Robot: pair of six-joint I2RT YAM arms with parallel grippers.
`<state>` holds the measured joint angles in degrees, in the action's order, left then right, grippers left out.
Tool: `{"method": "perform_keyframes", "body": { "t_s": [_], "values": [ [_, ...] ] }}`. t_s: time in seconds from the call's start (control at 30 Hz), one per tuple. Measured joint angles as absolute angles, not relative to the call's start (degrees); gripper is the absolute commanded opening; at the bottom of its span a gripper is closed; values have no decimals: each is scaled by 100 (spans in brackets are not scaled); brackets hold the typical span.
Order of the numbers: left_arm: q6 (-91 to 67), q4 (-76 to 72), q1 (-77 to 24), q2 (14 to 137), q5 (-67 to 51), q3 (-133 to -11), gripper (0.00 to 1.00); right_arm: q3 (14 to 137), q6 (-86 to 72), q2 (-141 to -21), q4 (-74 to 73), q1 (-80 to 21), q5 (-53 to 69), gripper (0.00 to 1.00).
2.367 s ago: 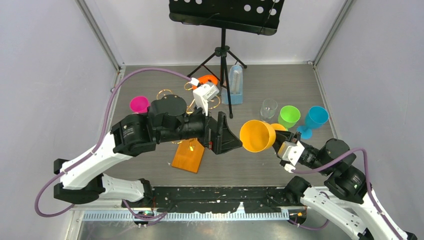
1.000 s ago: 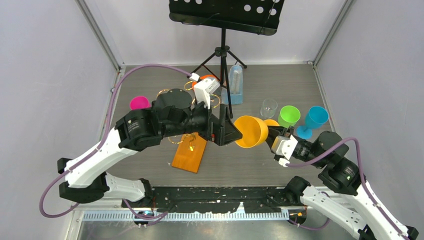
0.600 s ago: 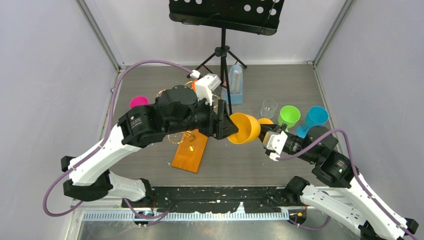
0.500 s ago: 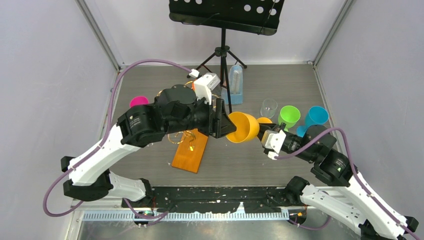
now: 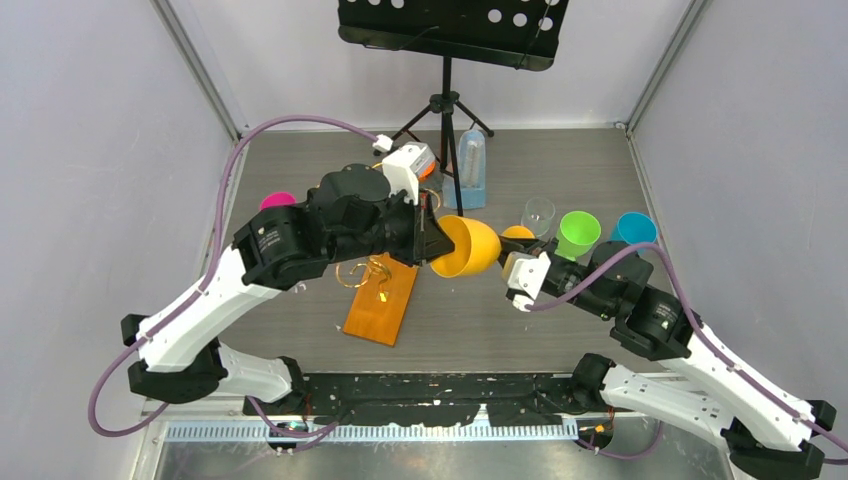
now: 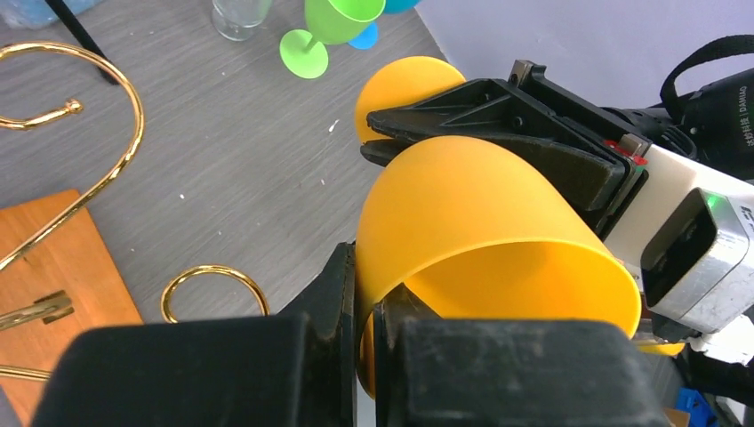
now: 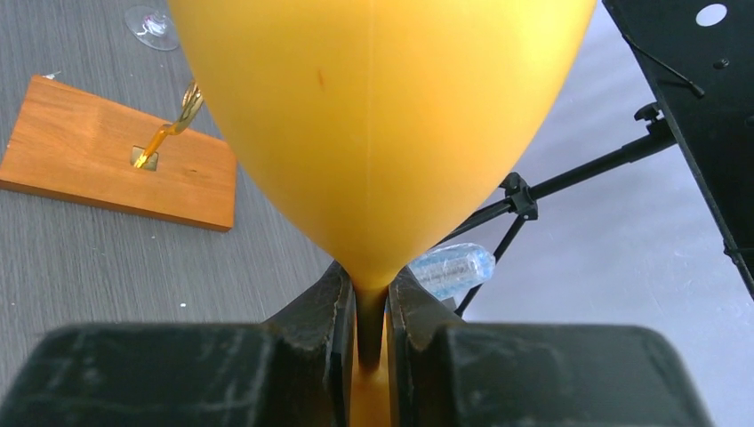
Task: Take the wine glass off the wine glass rack
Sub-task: Place the wine glass at the center of the board.
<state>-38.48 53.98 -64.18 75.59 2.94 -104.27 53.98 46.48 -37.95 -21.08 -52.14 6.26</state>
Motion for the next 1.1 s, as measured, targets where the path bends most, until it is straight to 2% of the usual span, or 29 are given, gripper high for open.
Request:
{"method": "perform_keyframes", "body": {
  "t_s": [0.07, 0.13, 0.23, 0.4, 0.7, 0.8, 0.9, 1.1],
  "values": [
    [-3830, 5441, -6370, 7559, 305, -10447, 0, 5437, 4668, -3881, -2106, -5304, 473, 10],
    [-3815, 5520, -6351, 7557, 338, -10497, 0, 5494, 4668, -3964, -2106, -5371, 368, 20],
    [-3774, 5594, -6309, 7537, 366, -10595, 0, 5621, 4652, -4060, -2053, -5430, 309, 39],
    [-3581, 5835, -6187, 7522, 497, -11015, 0, 5846, 4619, -4143, -1887, -5463, 333, 61],
    [-3225, 6243, -5470, 7321, 753, -11858, 0, 6600, 4482, -4580, -1802, -5470, 298, 74],
    [-3046, 6331, -5251, 7297, 958, -12245, 0, 7002, 4241, -4893, -1848, -5470, -36, 82],
    [-2790, 6353, -5140, 7168, 1293, -12390, 0, 7384, 3990, -5175, -1977, -5470, -349, 89],
    [-2222, 6519, -5030, 7046, 2381, -12595, 0, 8720, 3271, -6184, -2681, -5470, -1160, 95]
  ]
}}
